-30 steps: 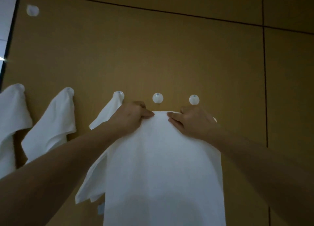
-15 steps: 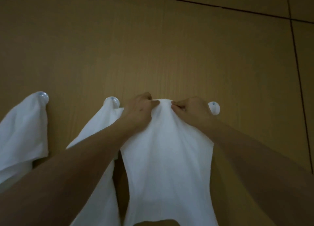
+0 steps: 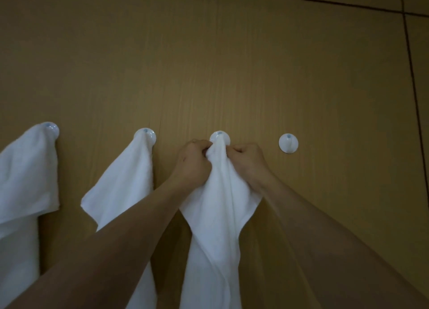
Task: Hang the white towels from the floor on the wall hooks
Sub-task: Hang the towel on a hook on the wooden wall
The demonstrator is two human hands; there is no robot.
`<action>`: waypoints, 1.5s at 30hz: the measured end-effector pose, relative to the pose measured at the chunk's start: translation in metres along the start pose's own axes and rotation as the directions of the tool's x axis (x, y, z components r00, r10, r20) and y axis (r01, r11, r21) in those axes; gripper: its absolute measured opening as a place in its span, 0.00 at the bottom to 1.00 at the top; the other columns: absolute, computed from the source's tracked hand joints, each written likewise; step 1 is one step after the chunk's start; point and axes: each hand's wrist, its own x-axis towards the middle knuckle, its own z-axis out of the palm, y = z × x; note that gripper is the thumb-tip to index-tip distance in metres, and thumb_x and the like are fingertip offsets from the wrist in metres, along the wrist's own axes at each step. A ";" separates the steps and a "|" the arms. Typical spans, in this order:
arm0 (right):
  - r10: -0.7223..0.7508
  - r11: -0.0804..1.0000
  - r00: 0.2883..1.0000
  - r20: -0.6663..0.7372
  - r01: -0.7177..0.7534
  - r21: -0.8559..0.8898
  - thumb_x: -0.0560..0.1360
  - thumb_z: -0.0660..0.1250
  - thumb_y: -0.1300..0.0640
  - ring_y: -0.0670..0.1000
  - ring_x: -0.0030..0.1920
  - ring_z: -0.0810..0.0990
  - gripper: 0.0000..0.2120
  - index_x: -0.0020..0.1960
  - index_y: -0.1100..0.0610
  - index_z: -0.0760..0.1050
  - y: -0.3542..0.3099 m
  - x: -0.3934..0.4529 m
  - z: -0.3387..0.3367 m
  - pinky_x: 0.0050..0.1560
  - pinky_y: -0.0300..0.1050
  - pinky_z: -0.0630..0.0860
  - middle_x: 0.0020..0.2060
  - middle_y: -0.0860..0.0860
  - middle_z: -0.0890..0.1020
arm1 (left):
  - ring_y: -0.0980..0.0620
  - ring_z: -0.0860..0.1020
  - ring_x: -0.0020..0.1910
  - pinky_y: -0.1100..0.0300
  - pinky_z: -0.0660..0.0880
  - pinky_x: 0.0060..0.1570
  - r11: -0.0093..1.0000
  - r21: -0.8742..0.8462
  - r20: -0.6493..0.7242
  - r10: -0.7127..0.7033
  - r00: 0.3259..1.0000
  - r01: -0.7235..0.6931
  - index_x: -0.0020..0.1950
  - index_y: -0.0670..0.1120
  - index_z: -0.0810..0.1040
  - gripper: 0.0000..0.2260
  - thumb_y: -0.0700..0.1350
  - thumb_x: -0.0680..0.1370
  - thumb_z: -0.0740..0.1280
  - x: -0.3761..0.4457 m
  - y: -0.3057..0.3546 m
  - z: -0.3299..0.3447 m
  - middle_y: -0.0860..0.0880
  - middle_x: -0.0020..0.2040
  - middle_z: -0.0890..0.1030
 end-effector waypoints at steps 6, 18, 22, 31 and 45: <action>0.024 0.974 0.998 -0.049 -0.035 -0.225 0.77 0.52 0.35 0.48 0.30 0.78 0.27 0.30 0.52 0.74 -0.002 -0.010 0.013 0.33 0.44 0.70 0.25 0.44 0.78 | 0.52 0.68 0.57 0.69 0.64 0.52 0.989 0.140 0.032 -0.061 0.998 0.056 0.56 0.45 0.79 0.10 0.48 0.80 0.61 -0.017 0.008 0.010 0.54 0.57 0.70; -0.129 0.794 0.986 -0.102 0.041 -0.606 0.82 0.57 0.52 0.40 0.27 0.65 0.16 0.36 0.52 0.72 0.036 -0.072 0.012 0.25 0.39 0.57 0.28 0.44 0.71 | 0.56 0.77 0.39 0.63 0.72 0.41 0.974 0.219 0.090 -0.085 0.992 0.063 0.55 0.45 0.79 0.08 0.42 0.79 0.63 -0.065 0.014 -0.009 0.51 0.44 0.82; -0.003 0.775 1.000 -0.019 -0.009 -0.632 0.80 0.58 0.54 0.46 0.32 0.74 0.12 0.41 0.54 0.74 0.027 -0.100 0.004 0.27 0.37 0.59 0.33 0.46 0.76 | 0.52 0.78 0.49 0.63 0.69 0.47 0.971 0.240 0.087 -0.014 0.996 -0.007 0.64 0.44 0.78 0.14 0.42 0.79 0.62 -0.072 0.014 -0.029 0.47 0.54 0.82; 0.089 0.614 0.980 -0.180 -0.196 -0.764 0.76 0.63 0.55 0.56 0.51 0.82 0.18 0.64 0.62 0.75 -0.032 -0.182 0.009 0.50 0.47 0.78 0.53 0.56 0.83 | 0.49 0.78 0.53 0.62 0.70 0.48 0.984 0.025 0.168 0.167 0.972 -0.174 0.62 0.48 0.79 0.13 0.45 0.79 0.63 -0.119 0.012 -0.061 0.48 0.60 0.78; 0.231 0.023 0.799 -0.555 -0.574 -0.818 0.77 0.64 0.46 0.58 0.56 0.79 0.23 0.70 0.51 0.70 -0.159 -0.436 -0.109 0.49 0.48 0.77 0.53 0.54 0.82 | 0.49 0.74 0.60 0.59 0.72 0.55 0.851 -0.479 0.405 0.431 0.806 -0.215 0.63 0.52 0.78 0.14 0.46 0.78 0.64 -0.260 0.198 -0.055 0.51 0.61 0.77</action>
